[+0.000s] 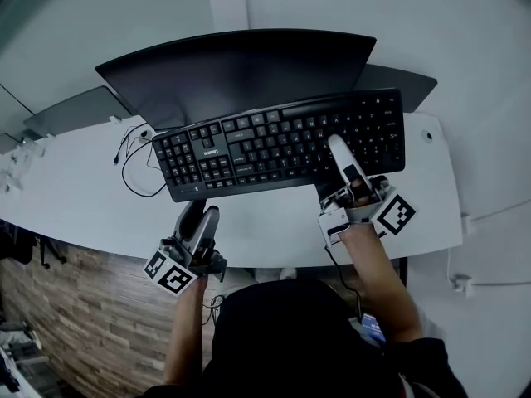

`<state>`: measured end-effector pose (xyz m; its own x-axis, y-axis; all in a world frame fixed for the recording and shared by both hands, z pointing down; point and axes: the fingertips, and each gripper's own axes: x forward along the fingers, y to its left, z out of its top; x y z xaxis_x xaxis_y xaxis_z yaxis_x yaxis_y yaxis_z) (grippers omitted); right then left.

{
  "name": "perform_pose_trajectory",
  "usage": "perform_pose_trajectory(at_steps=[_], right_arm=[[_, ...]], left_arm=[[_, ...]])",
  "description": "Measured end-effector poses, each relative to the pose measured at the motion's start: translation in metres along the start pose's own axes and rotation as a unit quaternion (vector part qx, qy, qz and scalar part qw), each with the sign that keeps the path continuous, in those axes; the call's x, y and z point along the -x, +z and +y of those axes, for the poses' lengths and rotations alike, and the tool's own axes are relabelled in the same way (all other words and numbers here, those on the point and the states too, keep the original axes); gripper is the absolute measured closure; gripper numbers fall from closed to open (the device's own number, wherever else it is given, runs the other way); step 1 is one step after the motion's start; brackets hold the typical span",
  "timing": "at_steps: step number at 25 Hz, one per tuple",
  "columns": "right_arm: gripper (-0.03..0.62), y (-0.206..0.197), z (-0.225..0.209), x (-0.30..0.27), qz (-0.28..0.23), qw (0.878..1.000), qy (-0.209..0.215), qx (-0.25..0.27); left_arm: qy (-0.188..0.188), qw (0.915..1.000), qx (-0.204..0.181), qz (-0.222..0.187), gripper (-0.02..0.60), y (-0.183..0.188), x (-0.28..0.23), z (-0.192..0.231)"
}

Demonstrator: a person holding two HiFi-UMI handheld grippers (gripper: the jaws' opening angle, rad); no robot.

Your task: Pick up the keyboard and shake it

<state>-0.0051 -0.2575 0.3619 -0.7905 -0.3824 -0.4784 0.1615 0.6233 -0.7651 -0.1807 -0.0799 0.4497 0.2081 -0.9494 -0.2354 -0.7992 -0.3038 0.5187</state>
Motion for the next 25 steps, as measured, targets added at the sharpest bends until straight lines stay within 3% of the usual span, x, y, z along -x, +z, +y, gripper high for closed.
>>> perform_pose_trajectory(at_steps=[6,18,22,25], right_arm=[[0.511,0.007,0.016,-0.001,-0.001,1.000,0.001,0.008],[0.511,0.016,0.042,-0.007,0.001,0.999,0.003,0.050],[0.510,0.013,0.047,-0.014,0.025,0.995,0.003,0.092],[0.511,0.013,0.053,-0.021,0.048,0.992,0.000,0.115]], left_arm=[[0.021,0.9962,-0.065,0.054,0.354,0.012,0.011,0.002],[0.068,0.9873,-0.127,0.066,0.333,0.046,0.034,0.017],[0.068,0.9774,-0.178,0.092,0.321,0.059,0.034,0.020],[0.056,0.9631,-0.229,0.130,0.310,0.068,0.025,0.014]])
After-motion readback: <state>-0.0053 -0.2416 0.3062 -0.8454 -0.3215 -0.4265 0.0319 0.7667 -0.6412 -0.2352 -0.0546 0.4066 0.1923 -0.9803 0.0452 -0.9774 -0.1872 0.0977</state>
